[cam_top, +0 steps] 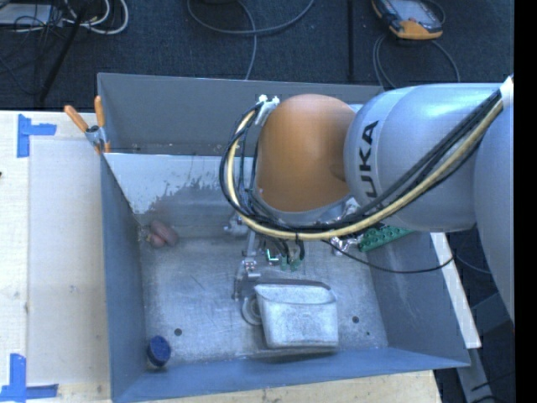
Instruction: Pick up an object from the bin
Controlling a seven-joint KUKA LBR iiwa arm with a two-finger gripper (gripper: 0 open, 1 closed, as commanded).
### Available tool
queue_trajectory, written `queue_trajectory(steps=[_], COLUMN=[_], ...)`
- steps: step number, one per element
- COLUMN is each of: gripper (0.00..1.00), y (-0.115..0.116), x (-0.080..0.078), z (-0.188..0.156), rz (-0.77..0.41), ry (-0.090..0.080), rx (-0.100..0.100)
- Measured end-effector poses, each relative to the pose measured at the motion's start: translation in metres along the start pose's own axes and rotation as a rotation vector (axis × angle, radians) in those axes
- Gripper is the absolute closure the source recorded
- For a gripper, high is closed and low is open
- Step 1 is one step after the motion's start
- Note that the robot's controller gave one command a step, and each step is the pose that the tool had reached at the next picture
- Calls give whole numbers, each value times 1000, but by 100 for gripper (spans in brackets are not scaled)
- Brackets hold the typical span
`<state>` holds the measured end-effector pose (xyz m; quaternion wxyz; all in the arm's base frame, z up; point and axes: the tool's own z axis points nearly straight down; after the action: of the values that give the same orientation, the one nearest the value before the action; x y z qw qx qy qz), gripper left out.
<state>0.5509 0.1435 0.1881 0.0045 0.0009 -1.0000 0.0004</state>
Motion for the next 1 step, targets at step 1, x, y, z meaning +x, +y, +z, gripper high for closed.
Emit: queue_trajectory(steps=[1], gripper=[0], y=[-54], x=[6], z=[74], rz=[-220], ry=[-2], rx=[2])
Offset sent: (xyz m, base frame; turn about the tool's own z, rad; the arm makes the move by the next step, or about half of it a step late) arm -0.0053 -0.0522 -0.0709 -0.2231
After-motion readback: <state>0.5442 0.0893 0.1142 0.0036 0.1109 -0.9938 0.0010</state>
